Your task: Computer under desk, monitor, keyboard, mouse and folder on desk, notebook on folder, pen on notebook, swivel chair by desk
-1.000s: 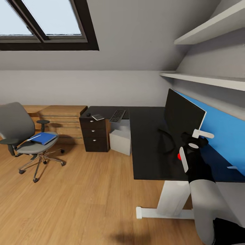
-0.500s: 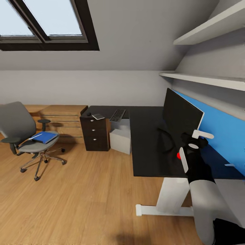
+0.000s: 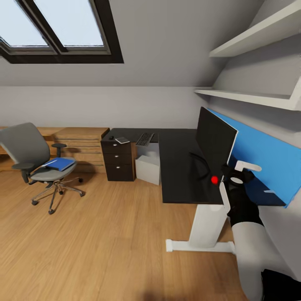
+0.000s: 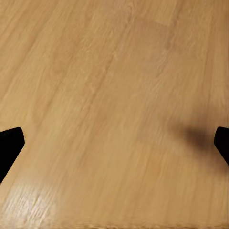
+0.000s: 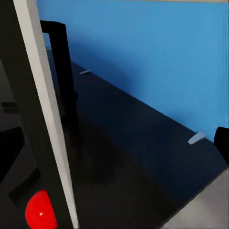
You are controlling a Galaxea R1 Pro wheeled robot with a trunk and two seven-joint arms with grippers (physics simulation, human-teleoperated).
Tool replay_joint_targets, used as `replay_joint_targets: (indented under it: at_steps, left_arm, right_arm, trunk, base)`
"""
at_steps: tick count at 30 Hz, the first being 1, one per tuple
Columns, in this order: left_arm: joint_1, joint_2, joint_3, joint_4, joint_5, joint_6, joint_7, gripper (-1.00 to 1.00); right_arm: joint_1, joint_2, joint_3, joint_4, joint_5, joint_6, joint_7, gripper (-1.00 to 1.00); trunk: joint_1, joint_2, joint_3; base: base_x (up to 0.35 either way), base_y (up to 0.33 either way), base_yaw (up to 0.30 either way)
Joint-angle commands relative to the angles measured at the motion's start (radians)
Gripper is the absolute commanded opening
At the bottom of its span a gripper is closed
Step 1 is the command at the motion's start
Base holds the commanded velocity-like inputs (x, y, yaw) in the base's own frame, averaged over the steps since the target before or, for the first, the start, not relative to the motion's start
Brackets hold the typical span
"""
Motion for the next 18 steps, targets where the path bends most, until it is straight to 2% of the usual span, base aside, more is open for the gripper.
replay_joint_targets:
  at_steps: [1, 9, 12, 18]
  left_arm:
    - [-0.001, 0.0, -0.001, 0.0, 0.006, -0.003, 0.0, 1.0]
    - [-0.001, -0.001, -0.001, 0.0, 0.005, -0.004, 0.0, 1.0]
    - [-0.001, -0.003, -0.002, 0.0, 0.004, -0.004, 0.0, 1.0]
    - [-0.001, -0.005, -0.002, 0.0, 0.004, -0.003, 0.001, 1.0]
  right_arm:
    - [0.0, 0.0, 0.0, -0.001, 0.01, 0.009, -0.001, 1.0]
    - [0.012, 0.001, -0.001, 0.085, 0.006, 0.003, 0.005, 1.0]
    - [0.013, 0.0, -0.001, 0.145, -0.001, -0.046, 0.008, 1.0]
    - [0.021, 0.0, -0.001, 0.176, -0.014, -0.107, 0.008, 1.0]
  trunk:
    - [-0.001, -0.001, -0.001]
    - [-0.001, -0.001, -0.001]
    - [-0.001, -0.001, -0.001]
    - [-0.001, -0.001, -0.001]
  base:
    - [-0.285, 0.0, 0.0]
    - [-0.258, 0.0, 0.0]
    - [-0.102, 0.0, 0.0]
    - [-0.029, 0.0, 0.0]
